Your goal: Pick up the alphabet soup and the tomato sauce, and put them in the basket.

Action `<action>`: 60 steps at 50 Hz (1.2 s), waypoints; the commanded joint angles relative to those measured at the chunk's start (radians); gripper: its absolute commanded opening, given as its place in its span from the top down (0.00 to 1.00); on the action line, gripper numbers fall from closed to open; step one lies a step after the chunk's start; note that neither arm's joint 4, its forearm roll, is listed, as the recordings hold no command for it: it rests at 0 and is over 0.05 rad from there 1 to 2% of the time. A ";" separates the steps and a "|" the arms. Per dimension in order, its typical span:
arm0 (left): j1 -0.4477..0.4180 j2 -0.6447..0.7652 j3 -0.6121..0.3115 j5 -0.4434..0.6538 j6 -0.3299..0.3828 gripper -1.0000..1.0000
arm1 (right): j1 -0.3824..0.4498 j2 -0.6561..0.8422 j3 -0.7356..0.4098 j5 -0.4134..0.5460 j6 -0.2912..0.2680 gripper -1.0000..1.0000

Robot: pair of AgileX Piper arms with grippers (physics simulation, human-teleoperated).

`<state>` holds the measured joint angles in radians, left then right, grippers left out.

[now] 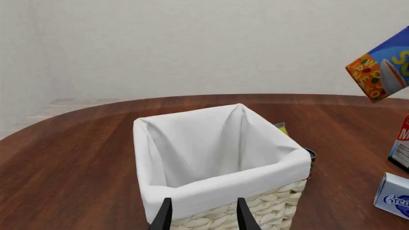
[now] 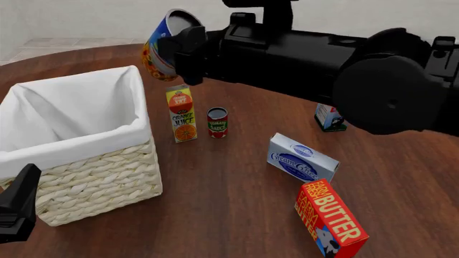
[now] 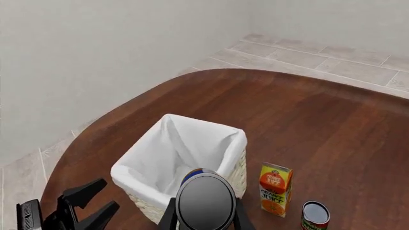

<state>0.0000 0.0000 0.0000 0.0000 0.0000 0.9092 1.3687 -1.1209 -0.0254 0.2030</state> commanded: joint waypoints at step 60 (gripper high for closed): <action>0.000 0.000 0.000 0.000 0.000 0.00 | 0.107 0.189 -0.159 -0.053 -0.008 1.00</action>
<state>0.0000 0.0000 0.0000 0.0000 0.0000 1.0072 1.5356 -1.2447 -0.0750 0.1826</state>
